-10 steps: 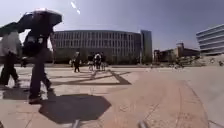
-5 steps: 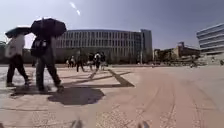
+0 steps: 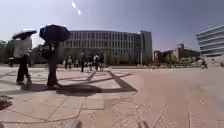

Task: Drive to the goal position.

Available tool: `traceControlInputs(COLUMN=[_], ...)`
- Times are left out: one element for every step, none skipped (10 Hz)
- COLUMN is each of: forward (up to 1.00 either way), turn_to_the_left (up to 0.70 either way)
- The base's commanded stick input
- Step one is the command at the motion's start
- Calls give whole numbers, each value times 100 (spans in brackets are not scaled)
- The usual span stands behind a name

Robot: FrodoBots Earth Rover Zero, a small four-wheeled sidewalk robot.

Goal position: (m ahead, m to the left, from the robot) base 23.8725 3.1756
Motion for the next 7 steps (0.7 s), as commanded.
traceControlInputs(forward=[70, 70, 70, 70, 70, 70, 70], turn_to_the_left=[0, 0, 0, 0, 0, 0, 0])
